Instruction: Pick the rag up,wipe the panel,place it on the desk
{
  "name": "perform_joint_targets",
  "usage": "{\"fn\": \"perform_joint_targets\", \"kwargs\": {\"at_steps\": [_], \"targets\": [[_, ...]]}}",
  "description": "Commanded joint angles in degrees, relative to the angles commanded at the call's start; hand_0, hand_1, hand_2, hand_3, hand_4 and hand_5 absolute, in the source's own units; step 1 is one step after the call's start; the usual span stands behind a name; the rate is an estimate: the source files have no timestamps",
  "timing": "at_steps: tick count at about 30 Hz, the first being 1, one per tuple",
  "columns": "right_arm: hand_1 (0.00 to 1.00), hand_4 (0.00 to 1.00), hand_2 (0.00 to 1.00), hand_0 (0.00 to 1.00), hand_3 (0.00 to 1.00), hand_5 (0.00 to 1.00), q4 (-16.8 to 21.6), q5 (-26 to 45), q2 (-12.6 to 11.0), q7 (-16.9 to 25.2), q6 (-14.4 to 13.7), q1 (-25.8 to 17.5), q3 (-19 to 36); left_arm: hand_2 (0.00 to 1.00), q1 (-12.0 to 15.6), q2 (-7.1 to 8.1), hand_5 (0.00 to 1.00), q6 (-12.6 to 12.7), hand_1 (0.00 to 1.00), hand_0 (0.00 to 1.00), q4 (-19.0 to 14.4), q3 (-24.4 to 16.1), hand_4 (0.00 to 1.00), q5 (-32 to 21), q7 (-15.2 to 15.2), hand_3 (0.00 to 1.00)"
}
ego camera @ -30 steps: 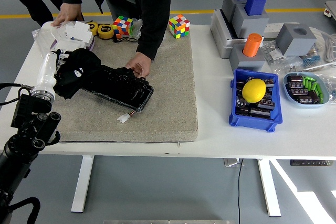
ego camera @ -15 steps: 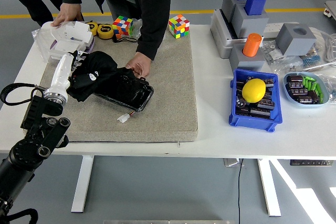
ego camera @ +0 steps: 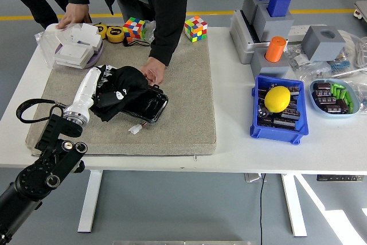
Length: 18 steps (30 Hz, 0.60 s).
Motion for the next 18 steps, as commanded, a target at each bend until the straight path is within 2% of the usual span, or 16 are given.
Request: {"fn": "perform_joint_targets", "kwargs": {"at_steps": [10, 18], "targets": [[0.555, 0.883, 0.489, 0.532, 0.521, 0.346, 0.3, 1.0, -0.2, 0.0, 0.0, 0.1, -1.4, 0.365, 0.3, -0.28, 0.002, 0.3, 0.319, 0.240, -3.1, 6.7, 0.692, -1.3, 0.2, 0.570], [0.554, 0.883, 0.489, 0.532, 0.521, 0.346, 0.3, 1.0, -0.4, 0.1, 0.1, 0.1, -1.5, 0.362, 0.2, -0.32, 0.002, 0.5, 0.318, 0.238, -5.6, 9.5, 0.691, -2.2, -0.1, 0.570]]}}
